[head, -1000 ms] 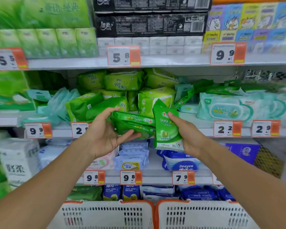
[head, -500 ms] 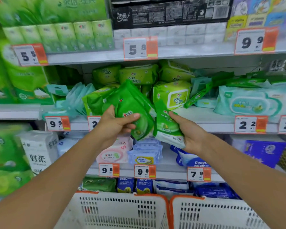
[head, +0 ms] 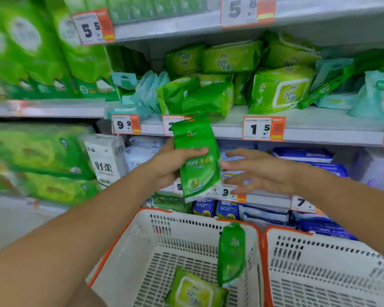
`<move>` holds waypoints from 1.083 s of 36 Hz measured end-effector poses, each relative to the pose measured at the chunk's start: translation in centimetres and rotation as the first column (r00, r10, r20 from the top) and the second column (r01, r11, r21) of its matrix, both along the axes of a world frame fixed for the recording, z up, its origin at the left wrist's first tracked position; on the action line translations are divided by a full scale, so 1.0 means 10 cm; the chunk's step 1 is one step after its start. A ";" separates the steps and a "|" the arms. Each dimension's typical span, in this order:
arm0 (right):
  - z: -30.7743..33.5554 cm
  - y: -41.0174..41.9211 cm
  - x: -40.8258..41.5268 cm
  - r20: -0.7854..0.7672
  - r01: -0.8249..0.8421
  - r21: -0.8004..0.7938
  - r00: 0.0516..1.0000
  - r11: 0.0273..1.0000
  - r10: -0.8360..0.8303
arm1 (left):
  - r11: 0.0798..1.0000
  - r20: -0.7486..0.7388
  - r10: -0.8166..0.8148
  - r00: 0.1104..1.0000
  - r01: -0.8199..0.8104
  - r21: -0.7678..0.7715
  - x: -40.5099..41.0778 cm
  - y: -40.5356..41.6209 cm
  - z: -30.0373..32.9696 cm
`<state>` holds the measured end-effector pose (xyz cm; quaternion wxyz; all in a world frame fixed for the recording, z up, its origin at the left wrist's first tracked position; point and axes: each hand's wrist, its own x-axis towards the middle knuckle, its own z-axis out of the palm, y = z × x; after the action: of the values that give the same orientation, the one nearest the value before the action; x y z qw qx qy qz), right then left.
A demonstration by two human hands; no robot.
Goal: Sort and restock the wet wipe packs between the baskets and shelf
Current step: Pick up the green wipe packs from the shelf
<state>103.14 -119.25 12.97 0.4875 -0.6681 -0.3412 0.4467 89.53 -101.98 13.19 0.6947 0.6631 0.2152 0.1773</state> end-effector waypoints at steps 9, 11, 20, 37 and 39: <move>-0.09 0.22 -0.05 -0.076 -0.067 0.109 0.994 0.992 0.076 | 0.927 0.033 0.230 0.973 -0.209 -0.311 0.11 -0.03 0.03; -0.11 0.21 0.04 -0.126 -0.061 0.122 0.989 0.991 0.076 | 0.923 0.014 0.314 0.949 -0.302 -0.238 0.10 0.11 0.04; -0.36 0.16 0.24 -0.141 -0.077 0.008 0.987 0.997 0.077 | 0.948 0.029 0.281 0.959 -0.273 -0.162 -0.18 0.57 0.17; 0.04 0.28 0.18 -0.097 0.010 0.136 0.995 0.991 0.003 | 0.696 0.391 0.447 0.805 -0.587 0.412 0.26 0.10 0.29; -0.06 0.27 0.16 0.082 -0.086 -0.058 0.992 0.995 0.091 | 0.601 0.478 0.391 0.787 -0.611 0.515 0.24 0.19 0.35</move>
<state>104.72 -116.52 12.37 0.4340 -0.6835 -0.3786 0.4485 91.93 -100.13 16.73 0.3669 0.7333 0.2057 0.5341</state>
